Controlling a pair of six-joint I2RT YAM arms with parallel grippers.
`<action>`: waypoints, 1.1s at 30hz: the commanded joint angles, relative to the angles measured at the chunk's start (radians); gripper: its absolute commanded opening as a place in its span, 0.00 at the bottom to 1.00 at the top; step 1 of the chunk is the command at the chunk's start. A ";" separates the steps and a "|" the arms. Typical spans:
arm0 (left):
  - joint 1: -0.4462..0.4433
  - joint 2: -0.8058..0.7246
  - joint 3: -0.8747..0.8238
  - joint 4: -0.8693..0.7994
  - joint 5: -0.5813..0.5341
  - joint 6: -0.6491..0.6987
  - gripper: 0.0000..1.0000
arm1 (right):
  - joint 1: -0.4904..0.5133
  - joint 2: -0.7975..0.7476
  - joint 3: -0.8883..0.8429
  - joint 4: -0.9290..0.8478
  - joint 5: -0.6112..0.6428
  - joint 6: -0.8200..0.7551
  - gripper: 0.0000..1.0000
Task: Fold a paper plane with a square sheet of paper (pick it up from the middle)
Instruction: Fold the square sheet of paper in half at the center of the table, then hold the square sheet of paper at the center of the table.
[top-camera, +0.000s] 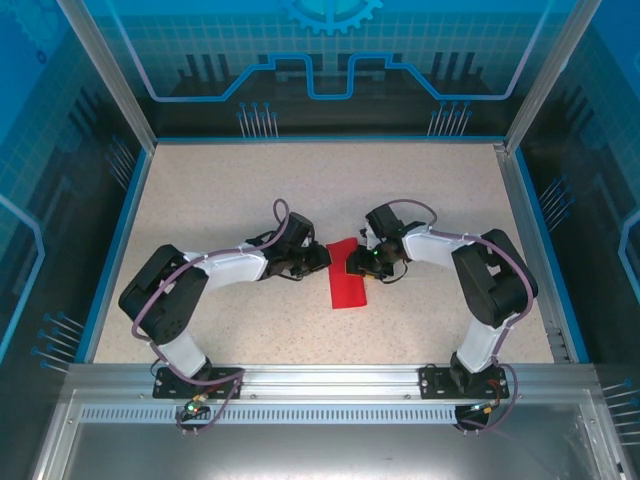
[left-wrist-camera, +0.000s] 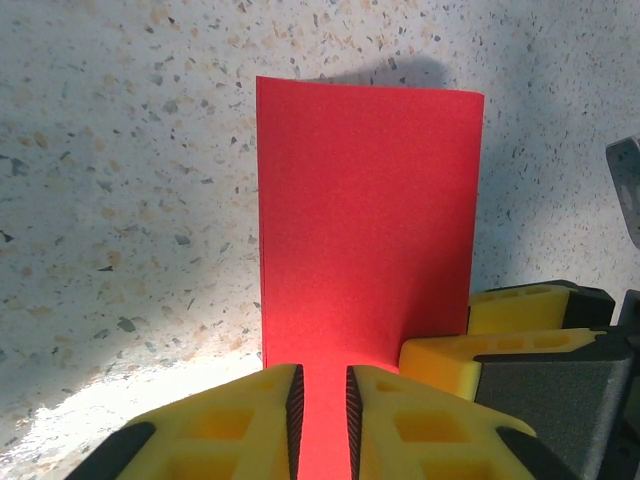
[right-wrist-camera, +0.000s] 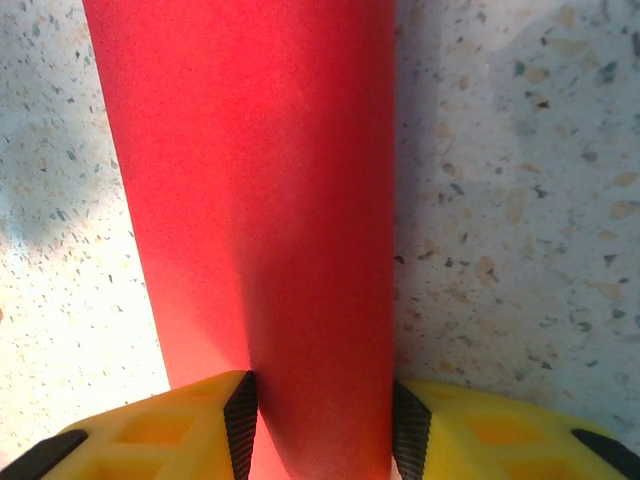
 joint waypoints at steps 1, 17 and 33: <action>-0.006 0.019 0.031 0.010 0.017 -0.013 0.22 | 0.013 0.092 -0.035 -0.044 0.136 -0.007 0.44; -0.005 0.062 0.047 0.031 0.070 -0.010 0.14 | 0.012 0.124 -0.017 -0.065 0.146 -0.011 0.43; -0.010 0.125 0.068 0.053 0.135 -0.013 0.10 | 0.013 0.153 -0.006 -0.073 0.153 -0.013 0.44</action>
